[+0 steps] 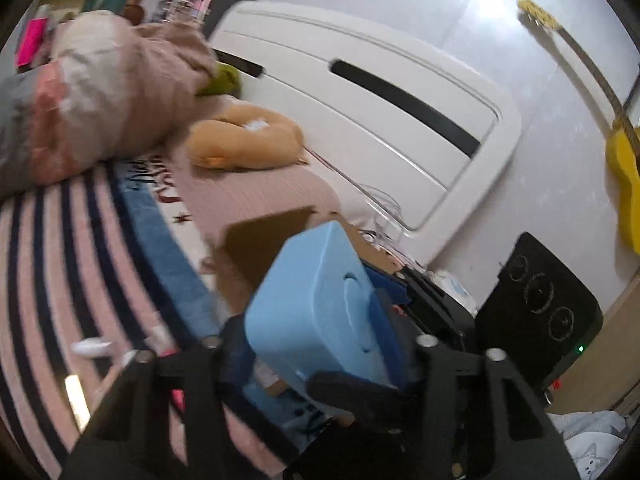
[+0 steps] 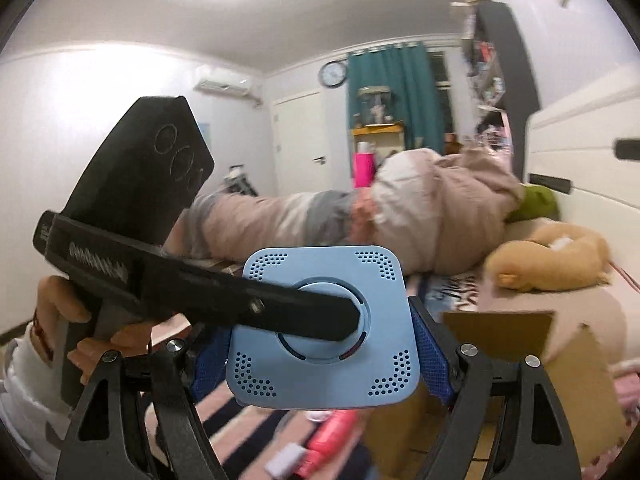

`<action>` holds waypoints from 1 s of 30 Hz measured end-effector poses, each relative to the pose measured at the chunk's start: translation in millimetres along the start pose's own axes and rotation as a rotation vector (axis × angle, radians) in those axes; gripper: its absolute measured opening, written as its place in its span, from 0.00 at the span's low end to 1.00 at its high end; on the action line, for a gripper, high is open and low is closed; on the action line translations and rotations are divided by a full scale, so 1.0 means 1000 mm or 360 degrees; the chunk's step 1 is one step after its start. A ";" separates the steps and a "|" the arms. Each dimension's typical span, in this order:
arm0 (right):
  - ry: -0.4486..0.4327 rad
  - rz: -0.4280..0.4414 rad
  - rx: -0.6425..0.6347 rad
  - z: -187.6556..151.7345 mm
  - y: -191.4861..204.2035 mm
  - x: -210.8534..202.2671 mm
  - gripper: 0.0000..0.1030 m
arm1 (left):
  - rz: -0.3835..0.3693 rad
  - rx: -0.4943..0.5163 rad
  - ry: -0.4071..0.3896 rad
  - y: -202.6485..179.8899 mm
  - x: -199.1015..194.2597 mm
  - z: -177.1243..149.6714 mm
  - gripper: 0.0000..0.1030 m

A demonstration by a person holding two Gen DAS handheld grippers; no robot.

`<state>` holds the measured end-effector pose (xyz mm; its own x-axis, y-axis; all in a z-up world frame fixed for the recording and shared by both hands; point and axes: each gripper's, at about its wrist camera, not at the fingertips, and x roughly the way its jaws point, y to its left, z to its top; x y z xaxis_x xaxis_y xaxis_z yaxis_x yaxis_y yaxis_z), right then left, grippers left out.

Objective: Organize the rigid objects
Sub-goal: 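Carry the blue device into the cardboard box and open the right gripper, then return the right tool to the items and close on the red bottle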

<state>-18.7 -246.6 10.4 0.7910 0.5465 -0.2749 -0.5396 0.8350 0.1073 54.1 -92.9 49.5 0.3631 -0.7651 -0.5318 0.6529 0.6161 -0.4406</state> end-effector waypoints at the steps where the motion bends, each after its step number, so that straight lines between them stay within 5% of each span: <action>1: 0.0000 -0.0018 0.0019 -0.001 -0.011 -0.002 0.75 | 0.0018 0.0028 0.0022 -0.008 0.011 0.004 0.40; 11: 0.0245 -0.0135 0.0182 -0.020 -0.083 -0.013 0.75 | 0.0065 0.0114 0.0265 -0.030 0.093 0.013 0.38; 20: 0.0496 -0.0272 0.0155 -0.046 -0.092 -0.009 0.75 | 0.0176 0.0177 0.0449 -0.034 0.135 0.006 0.41; 27: 0.0535 -0.0362 0.0161 -0.042 -0.093 -0.006 0.83 | 0.0230 0.0199 0.0348 -0.035 0.114 0.007 0.84; 30: 0.0501 -0.0387 0.0161 -0.037 -0.090 -0.012 0.86 | 0.0233 0.0167 0.0251 -0.029 0.087 0.010 0.84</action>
<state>9.2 -330.6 -31.1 0.7567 0.2994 -0.5812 -0.3043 0.9481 0.0923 73.5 -179.2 23.1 0.3558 -0.6252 -0.6946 0.6693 0.6892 -0.2775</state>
